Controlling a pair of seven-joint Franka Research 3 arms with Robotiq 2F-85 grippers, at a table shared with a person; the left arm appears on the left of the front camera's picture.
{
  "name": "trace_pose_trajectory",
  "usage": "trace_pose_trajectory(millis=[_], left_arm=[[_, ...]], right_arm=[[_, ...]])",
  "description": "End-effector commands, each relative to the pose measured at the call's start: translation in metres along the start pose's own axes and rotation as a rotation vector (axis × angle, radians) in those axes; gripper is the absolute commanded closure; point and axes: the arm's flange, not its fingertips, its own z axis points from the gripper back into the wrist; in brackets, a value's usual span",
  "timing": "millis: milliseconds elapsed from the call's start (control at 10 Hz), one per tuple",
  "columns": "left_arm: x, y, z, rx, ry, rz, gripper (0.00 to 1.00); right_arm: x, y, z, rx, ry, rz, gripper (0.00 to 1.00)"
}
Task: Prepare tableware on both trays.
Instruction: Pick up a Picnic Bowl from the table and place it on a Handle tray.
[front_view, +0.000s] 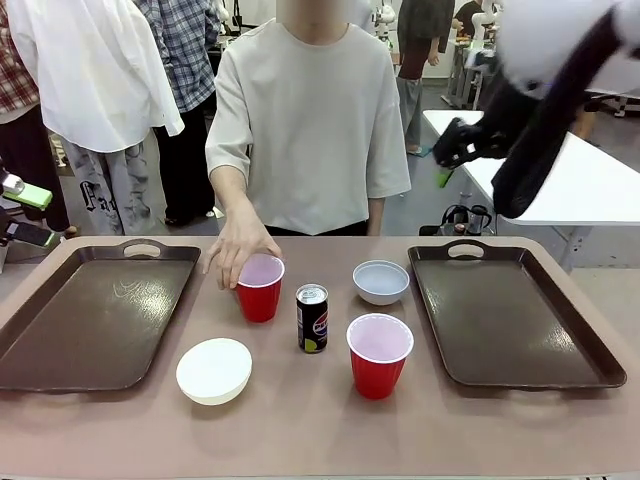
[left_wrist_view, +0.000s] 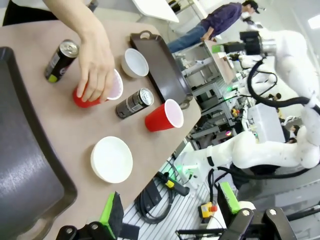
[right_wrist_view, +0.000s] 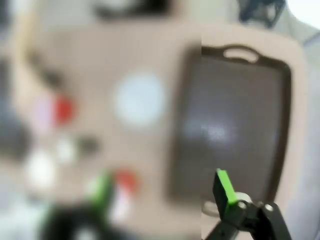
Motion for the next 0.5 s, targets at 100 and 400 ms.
trace_pose_trajectory(millis=[100, 400], left_arm=[[0.001, 0.001, 0.000, -0.019, -0.016, -0.023, 0.00], [0.001, 0.001, 0.000, -0.019, -0.016, -0.023, 0.00]], right_arm=[[0.039, 0.011, -0.036, 0.028, 0.116, -0.109, 0.00], [0.016, 0.003, -0.026, -0.027, 0.046, -0.038, 0.00]])
